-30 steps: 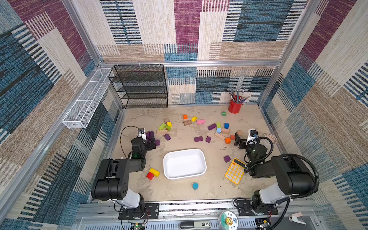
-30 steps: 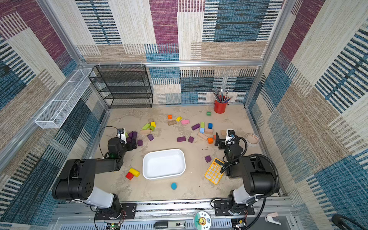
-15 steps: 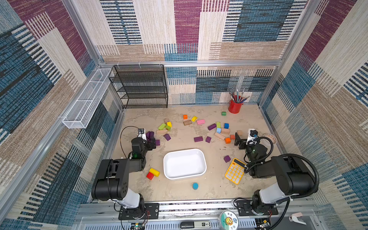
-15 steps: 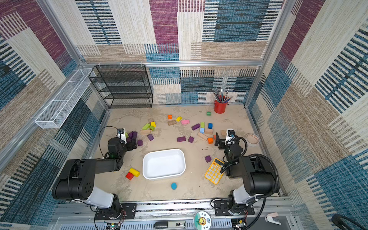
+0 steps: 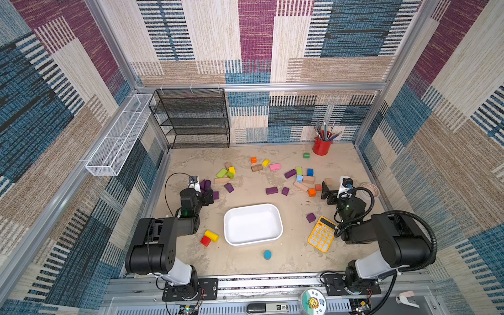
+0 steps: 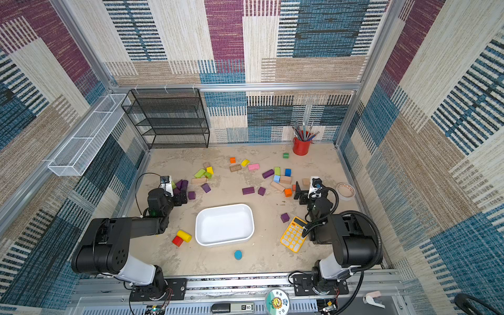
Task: Pick purple bricks into the storage bin
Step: Pick up the building block from the center of the board.
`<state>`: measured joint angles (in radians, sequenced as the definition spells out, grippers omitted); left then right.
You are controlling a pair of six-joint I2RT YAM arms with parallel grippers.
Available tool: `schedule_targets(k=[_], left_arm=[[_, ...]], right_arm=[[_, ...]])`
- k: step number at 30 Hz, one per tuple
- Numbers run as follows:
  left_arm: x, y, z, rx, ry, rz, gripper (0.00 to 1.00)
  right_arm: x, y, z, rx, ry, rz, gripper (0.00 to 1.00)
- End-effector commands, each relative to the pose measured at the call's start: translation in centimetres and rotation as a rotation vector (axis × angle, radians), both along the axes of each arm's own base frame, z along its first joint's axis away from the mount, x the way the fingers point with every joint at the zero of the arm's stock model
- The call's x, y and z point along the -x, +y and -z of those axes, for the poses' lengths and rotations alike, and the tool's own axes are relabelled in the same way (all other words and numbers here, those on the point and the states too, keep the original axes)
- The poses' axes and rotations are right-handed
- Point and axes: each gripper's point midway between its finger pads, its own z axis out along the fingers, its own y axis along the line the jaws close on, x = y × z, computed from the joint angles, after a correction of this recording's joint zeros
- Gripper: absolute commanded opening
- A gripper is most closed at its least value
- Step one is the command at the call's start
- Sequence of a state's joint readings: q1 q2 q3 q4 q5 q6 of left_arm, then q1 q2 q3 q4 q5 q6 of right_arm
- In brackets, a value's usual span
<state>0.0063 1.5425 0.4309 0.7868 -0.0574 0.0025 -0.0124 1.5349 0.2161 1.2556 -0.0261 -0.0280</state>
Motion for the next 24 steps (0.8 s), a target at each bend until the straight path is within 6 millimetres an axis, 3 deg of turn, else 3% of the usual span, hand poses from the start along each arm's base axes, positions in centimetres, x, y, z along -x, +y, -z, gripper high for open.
schedule_targets(k=[1,24], left_arm=[[-0.22,0.12,-0.6,-0.015,-0.022,-0.001,0.99],[-0.3,0.03,-0.53,-0.011,-0.017,0.005,0.99]], right_arm=[[-0.15,0.11,-0.46,-0.001,-0.015,-0.006,0.99],[-0.12,0.09,-0.42,-0.001,-0.014,-0.005,0.99]])
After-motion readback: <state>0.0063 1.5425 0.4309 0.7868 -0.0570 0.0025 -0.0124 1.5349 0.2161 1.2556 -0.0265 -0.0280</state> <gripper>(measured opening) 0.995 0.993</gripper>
